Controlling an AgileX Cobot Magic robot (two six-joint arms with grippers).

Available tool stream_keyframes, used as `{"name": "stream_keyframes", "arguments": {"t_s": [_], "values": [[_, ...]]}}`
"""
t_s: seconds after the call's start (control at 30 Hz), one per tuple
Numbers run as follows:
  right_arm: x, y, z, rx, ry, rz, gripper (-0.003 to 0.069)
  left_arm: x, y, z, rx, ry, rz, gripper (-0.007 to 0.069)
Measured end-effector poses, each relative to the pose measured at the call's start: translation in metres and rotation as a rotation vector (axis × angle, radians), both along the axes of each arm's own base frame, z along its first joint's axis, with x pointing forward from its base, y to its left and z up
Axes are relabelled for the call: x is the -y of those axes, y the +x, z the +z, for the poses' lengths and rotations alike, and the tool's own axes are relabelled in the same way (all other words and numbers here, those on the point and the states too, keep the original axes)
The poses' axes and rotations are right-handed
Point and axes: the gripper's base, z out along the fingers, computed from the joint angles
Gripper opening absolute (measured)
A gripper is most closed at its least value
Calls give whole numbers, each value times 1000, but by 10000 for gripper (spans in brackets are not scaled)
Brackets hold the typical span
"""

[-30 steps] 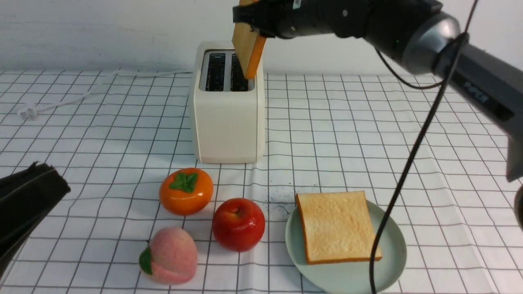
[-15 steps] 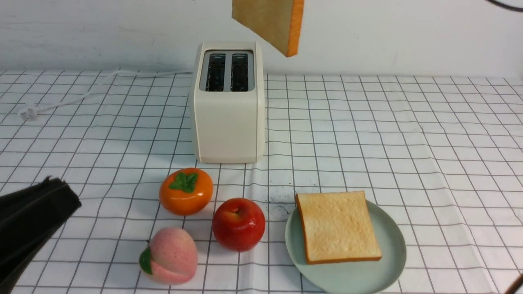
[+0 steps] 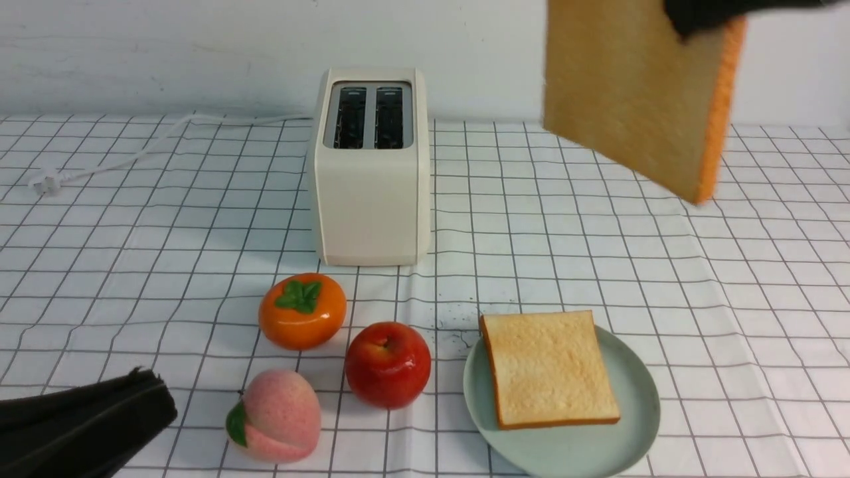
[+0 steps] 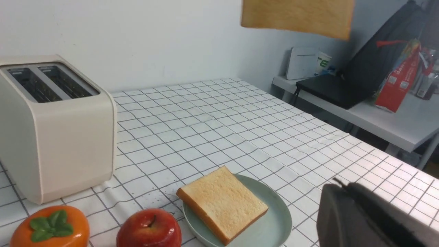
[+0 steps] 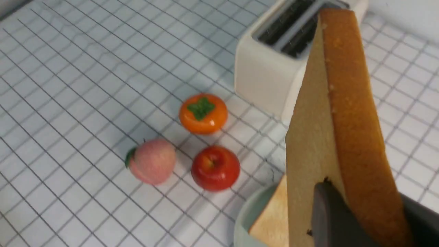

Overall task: Take toasted bread from bread machine on white checkered table place on plate.
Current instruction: 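Place the held slice of bread on top of the slice on the plate with the right gripper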

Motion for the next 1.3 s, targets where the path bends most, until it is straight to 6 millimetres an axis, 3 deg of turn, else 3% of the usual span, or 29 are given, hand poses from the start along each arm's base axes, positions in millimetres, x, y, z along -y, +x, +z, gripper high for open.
{"name": "stream_keyframes", "arguments": {"t_s": [0.03,0.1,0.13,0.2,0.23,0.27,0.4,0.47,0.57,0.7,1.0,1.3], "values": [[11,-15,-14,-32,-19,-43,115,0,0,0,-3,3,-4,-13],[19,-25,-48,-100,-33,-110,115,1,-1,-1,-8,7,-10,-13],[20,-26,-51,-108,-29,-117,115,1,-1,-1,-9,8,-11,-13],[20,-26,-82,-170,-28,-154,115,1,-1,-2,-15,15,-19,-13],[20,-26,-85,-176,-28,-156,115,1,-1,-2,-16,16,-20,-13],[17,-20,-103,-232,-20,-165,115,2,-2,-3,-26,25,-33,-13],[9,10,-136,-376,53,-118,115,5,-6,-8,-65,64,-82,-10],[9,20,-141,-400,91,-101,115,6,-7,-10,-76,75,-96,-9],[18,58,-162,-464,252,-55,115,7,-10,-14,-103,118,-134,-9],[26,88,-183,-501,369,-24,115,7,-11,-16,-107,147,-143,-9],[28,129,-243,-548,346,-36,115,6,-9,-19,-79,212,-128,-8],[29,150,-283,-572,325,-86,115,5,-9,-19,-73,228,-125,-3]]}}
